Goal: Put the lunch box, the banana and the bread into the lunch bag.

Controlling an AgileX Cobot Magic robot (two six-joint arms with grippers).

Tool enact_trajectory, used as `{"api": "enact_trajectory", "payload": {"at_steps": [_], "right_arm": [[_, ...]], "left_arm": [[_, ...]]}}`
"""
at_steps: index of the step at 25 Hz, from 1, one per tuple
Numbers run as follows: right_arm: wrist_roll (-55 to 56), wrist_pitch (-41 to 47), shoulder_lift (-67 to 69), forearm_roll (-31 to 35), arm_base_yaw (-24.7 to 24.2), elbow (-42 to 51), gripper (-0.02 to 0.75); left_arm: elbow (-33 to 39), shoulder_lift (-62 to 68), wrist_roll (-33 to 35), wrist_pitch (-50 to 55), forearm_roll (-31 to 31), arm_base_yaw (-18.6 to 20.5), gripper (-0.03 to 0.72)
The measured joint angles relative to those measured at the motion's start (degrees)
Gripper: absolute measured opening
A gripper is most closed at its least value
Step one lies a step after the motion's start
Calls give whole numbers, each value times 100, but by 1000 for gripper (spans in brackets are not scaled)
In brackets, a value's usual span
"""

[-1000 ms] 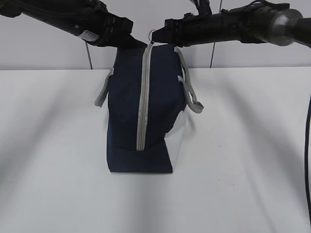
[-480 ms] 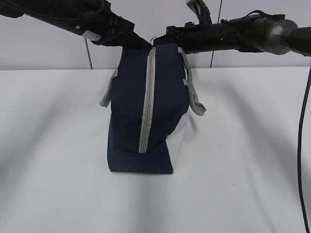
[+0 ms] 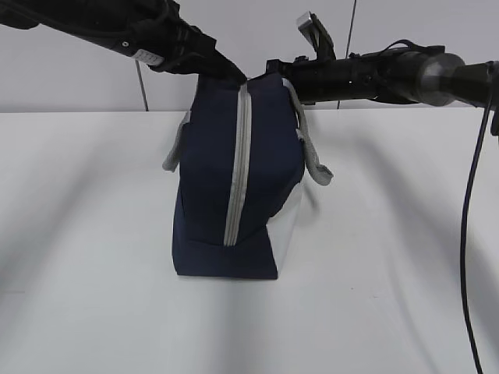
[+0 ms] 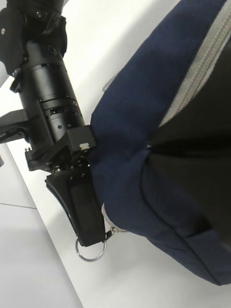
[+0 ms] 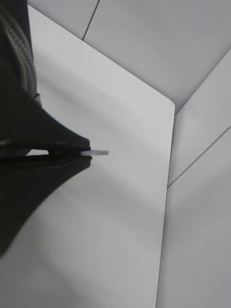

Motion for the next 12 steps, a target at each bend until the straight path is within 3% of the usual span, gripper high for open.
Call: {"api": "enact_trajectory", "payload": {"at_steps": [12], "right_arm": [[9,0,39,-236,0,-20,-16]], "left_arm": [[0,0,14,24,-34,0,14]]}}
